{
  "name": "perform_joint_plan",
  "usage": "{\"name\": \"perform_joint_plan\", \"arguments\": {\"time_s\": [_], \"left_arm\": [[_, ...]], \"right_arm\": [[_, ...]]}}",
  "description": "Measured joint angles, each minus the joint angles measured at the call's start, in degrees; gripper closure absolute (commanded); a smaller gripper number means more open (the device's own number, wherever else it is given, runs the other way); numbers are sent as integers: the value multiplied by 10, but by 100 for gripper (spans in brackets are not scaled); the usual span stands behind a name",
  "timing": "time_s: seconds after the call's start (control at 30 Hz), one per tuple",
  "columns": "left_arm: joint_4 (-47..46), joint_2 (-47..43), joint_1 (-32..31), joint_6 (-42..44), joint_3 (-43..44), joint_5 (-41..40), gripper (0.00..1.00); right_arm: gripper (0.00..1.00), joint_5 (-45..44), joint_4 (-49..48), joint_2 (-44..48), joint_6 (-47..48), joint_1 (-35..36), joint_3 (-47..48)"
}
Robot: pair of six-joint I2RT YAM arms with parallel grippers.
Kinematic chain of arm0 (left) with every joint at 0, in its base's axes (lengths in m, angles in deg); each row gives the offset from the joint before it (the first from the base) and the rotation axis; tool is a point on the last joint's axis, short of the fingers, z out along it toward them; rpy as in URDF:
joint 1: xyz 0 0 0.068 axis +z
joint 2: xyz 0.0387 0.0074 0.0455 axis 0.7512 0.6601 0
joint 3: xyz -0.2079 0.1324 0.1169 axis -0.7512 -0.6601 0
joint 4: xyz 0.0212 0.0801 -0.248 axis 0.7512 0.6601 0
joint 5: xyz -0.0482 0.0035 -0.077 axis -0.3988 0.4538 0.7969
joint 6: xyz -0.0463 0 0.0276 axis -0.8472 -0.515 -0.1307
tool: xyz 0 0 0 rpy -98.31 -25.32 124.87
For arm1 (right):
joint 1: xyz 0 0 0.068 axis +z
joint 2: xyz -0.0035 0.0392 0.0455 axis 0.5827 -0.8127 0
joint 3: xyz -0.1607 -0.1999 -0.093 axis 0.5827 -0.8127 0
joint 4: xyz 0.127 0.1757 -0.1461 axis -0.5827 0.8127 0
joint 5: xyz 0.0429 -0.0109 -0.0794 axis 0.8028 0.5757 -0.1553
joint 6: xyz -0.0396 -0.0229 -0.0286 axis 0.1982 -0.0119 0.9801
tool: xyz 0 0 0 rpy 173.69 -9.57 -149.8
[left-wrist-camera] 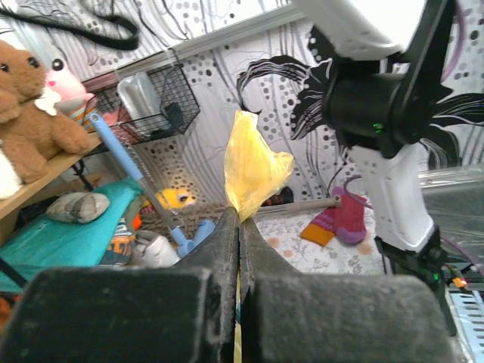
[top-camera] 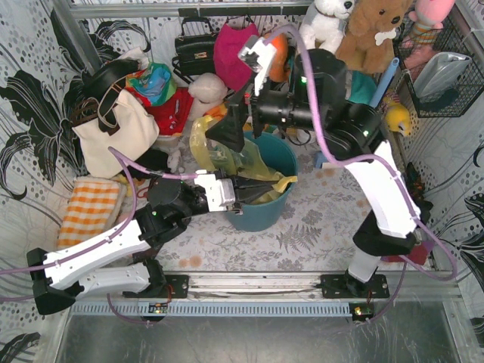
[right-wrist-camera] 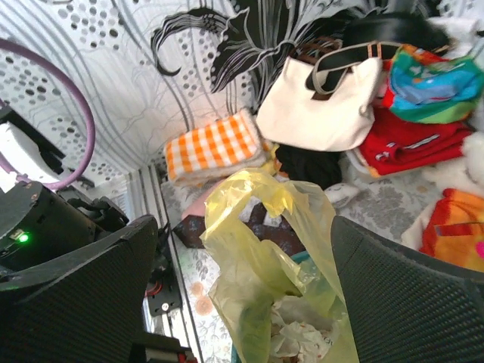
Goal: Tie the trash bag
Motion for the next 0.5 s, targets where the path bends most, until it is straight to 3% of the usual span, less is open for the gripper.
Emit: {"name": "perform_joint_plan", "arguments": {"time_s": [0.13, 0.5], "left_arm": [[1, 2, 3, -7, 0, 20, 100], [20, 5, 3, -8, 0, 28, 100]], "right_arm": [[8, 29, 20, -37, 2, 0, 22], [18, 52, 10, -43, -3, 0, -24]]}}
